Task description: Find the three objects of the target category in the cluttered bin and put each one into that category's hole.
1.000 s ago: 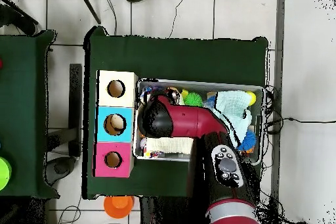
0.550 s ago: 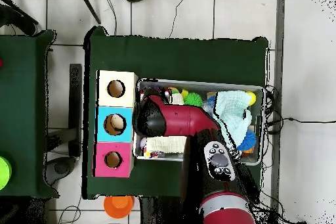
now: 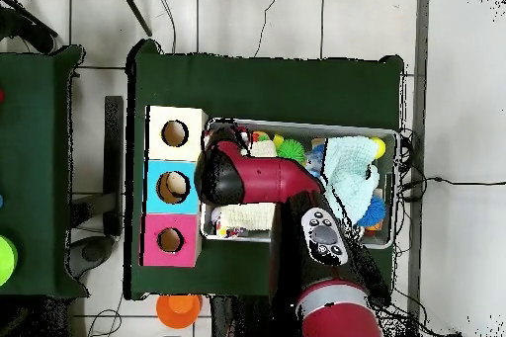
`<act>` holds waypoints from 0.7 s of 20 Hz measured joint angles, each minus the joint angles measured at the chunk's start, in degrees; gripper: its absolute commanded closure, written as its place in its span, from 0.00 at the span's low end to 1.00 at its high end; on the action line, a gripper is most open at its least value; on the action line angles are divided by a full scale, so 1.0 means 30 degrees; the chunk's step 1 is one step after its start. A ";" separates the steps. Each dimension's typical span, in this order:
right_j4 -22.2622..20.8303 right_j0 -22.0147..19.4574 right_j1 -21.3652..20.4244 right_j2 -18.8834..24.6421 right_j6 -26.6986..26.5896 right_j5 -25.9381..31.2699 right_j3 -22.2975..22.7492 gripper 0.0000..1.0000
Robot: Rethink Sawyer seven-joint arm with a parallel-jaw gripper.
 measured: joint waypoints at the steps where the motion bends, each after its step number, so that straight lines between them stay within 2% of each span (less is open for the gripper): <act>1: 0.0000 0.0000 0.0047 0.0017 0.0000 -0.0177 0.0000 0.00; 14: 0.0000 0.0016 0.0637 0.0039 0.0000 -0.0530 -0.0097 0.00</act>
